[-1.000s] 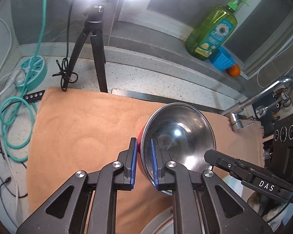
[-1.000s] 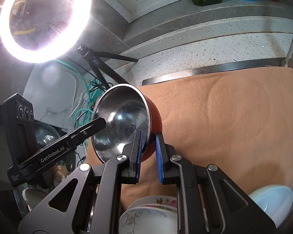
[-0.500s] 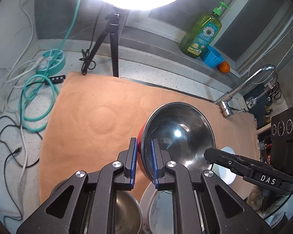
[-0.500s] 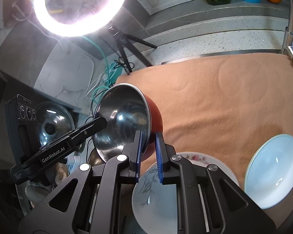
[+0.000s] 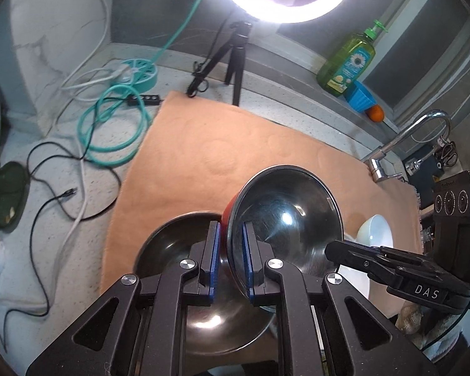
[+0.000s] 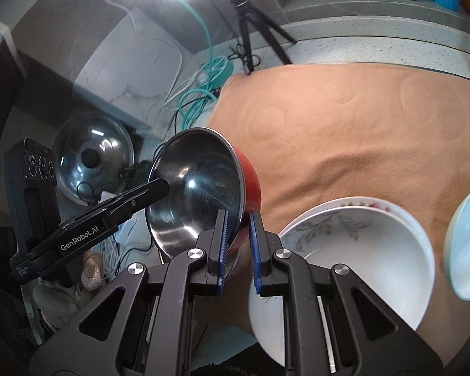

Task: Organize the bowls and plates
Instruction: 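Lower the red-bottomed bowl into the large steel bowl with both tools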

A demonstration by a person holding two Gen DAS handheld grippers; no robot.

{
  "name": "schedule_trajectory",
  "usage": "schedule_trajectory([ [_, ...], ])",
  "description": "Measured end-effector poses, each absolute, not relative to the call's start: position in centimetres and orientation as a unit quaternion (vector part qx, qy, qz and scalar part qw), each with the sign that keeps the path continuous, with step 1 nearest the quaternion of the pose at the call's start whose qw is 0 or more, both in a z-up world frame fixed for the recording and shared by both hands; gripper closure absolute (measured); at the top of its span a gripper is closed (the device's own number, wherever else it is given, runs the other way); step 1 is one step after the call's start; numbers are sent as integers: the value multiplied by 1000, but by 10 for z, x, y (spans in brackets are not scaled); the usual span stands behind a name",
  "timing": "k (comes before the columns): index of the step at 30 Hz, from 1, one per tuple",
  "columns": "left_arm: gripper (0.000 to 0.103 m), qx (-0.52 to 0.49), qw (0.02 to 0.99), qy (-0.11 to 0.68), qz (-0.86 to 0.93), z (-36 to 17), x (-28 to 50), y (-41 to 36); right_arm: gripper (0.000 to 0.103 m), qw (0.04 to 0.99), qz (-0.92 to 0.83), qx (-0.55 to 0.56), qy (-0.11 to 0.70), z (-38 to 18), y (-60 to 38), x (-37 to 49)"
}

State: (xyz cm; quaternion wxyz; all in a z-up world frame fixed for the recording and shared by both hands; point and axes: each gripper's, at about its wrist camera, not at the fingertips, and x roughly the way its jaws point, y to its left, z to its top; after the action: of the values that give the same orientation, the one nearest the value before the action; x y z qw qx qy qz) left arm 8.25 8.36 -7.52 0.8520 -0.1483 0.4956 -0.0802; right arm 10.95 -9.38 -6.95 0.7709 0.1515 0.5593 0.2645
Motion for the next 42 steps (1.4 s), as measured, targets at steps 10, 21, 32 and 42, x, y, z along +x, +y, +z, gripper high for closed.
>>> schedule_trajectory([
  [10,91,-148,840,520,-47,-99,57,109,90,749,291,106,585,-94,-48,96],
  [21,91,-124,827,546,-45,-118,56,106,90,743,279,76,604,-113,-33,95],
  [32,91,-82,821,563,-41,-127,63,103,90,740,267,36,616,-118,-21,98],
  [42,91,-69,813,576,-53,-127,66,100,79,730,267,28,629,-117,-18,103],
])
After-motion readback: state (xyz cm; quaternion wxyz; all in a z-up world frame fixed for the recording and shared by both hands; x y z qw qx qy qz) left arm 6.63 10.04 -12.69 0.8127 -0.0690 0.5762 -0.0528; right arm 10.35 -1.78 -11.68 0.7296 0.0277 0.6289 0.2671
